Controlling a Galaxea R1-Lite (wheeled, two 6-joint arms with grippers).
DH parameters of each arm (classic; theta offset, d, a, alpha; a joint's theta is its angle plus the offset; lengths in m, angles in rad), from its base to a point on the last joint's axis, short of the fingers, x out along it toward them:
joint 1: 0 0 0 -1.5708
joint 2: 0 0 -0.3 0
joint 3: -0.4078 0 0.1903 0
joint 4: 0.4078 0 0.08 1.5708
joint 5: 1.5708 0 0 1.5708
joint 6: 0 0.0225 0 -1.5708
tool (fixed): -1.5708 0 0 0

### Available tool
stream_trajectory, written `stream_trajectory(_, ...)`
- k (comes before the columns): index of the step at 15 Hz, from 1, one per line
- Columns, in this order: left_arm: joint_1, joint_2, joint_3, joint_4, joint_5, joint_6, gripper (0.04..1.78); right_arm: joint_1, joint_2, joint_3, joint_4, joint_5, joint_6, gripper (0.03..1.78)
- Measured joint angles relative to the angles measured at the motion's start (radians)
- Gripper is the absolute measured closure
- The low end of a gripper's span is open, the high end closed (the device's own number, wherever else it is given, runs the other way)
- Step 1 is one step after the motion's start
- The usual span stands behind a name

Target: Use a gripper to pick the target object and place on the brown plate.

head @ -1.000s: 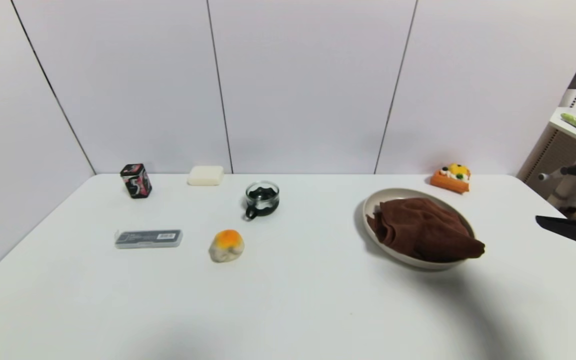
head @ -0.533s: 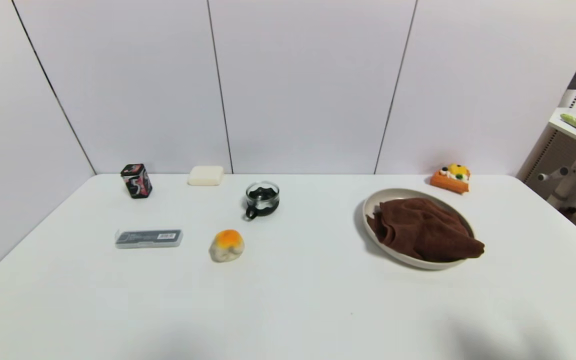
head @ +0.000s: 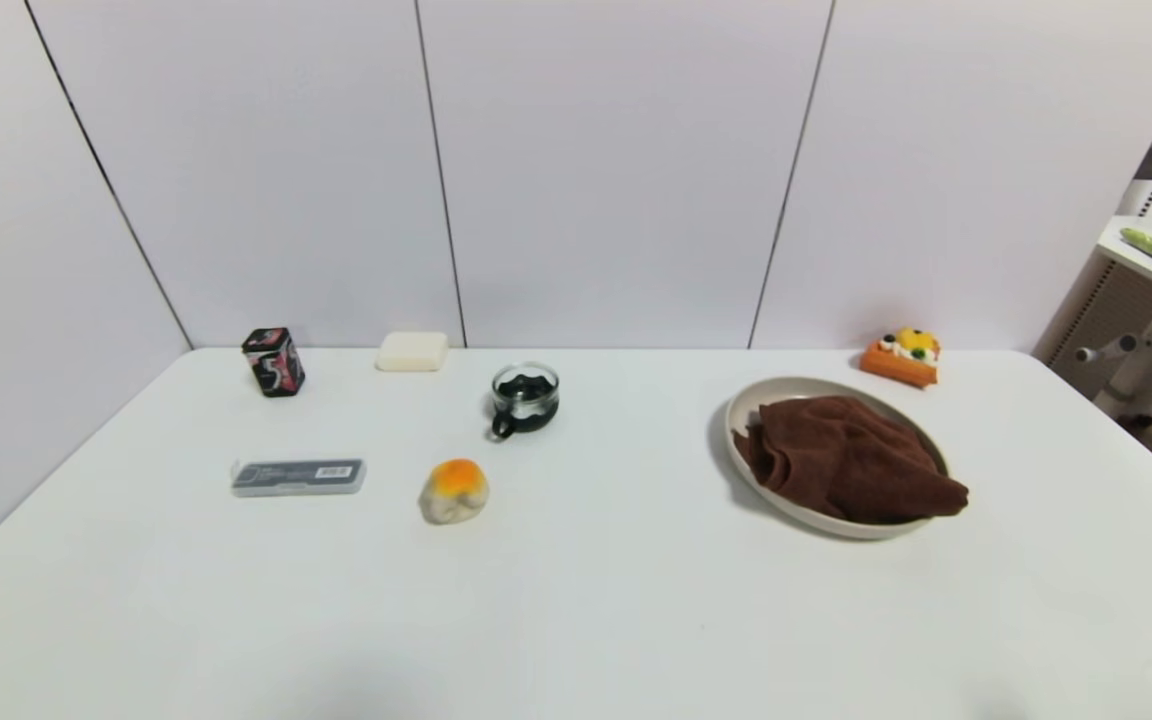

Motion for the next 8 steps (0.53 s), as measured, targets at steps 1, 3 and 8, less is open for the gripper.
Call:
stream_trajectory(1,0.000,0.000,0.000,0.000,0.000,0.000,0.13,0.021,-0.010,0.028,-0.002,-0.007,0.000,0.12)
stream_trajectory(3,0.000,0.000,0.000,0.000,0.000,0.000,0.13,0.062,-0.049,0.074,-0.005,-0.010,-0.003,0.12)
stream_trajectory(8,0.000,0.000,0.000,0.000,0.000,0.000,0.13,0.100,-0.239,0.225,-0.036,0.040,-0.037,0.12)
